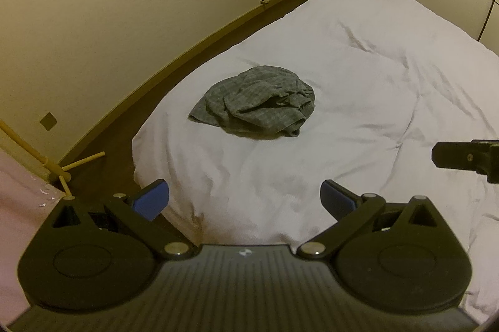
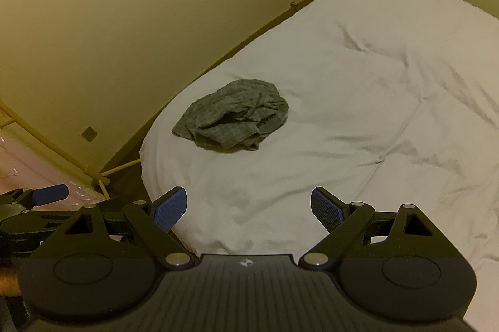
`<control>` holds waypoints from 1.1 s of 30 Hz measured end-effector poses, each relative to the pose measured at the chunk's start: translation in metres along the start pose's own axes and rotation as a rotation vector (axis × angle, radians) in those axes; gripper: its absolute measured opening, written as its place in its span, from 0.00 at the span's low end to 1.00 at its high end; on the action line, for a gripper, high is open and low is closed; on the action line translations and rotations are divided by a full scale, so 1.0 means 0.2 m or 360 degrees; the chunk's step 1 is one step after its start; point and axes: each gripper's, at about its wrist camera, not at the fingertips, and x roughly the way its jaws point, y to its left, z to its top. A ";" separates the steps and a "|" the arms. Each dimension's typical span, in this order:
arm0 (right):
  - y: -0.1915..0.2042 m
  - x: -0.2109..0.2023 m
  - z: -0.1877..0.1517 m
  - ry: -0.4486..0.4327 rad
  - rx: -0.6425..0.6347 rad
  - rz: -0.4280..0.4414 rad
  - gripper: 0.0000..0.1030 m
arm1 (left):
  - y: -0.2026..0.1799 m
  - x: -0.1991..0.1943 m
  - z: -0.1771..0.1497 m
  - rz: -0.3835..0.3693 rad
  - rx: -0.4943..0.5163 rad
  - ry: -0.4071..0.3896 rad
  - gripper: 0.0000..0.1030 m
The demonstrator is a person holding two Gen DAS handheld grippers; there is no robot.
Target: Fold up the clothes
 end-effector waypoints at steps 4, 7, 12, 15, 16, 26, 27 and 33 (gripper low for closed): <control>0.00 -0.03 0.00 -0.0004 -0.0018 0.0010 0.86 | 0.01 -0.03 -0.01 0.0031 -0.0016 0.0007 0.99; -0.01 -0.04 0.00 -0.0007 -0.0043 0.0014 0.86 | 0.01 -0.04 -0.02 0.0036 -0.0043 0.0013 0.99; -0.04 -0.07 0.01 -0.0024 -0.0068 -0.0008 0.86 | -0.03 -0.05 -0.02 0.0025 -0.0064 -0.0002 0.99; -0.07 -0.09 0.03 -0.0038 -0.0078 -0.0024 0.86 | -0.05 -0.05 0.00 0.0018 -0.0070 -0.0018 0.99; -0.08 -0.10 0.04 -0.0044 -0.0080 -0.0031 0.86 | -0.06 -0.05 0.00 0.0014 -0.0070 -0.0023 0.99; -0.15 -0.14 0.02 -0.0068 -0.0048 -0.0064 0.86 | -0.10 -0.05 0.04 -0.0047 -0.0121 -0.0065 0.99; -0.15 -0.13 0.02 -0.0067 -0.0047 -0.0066 0.86 | -0.11 -0.05 0.04 -0.0042 -0.0113 -0.0065 0.99; -0.12 -0.08 0.00 -0.0025 -0.0058 -0.0076 0.86 | -0.05 0.01 0.02 -0.0046 -0.0149 -0.0028 0.99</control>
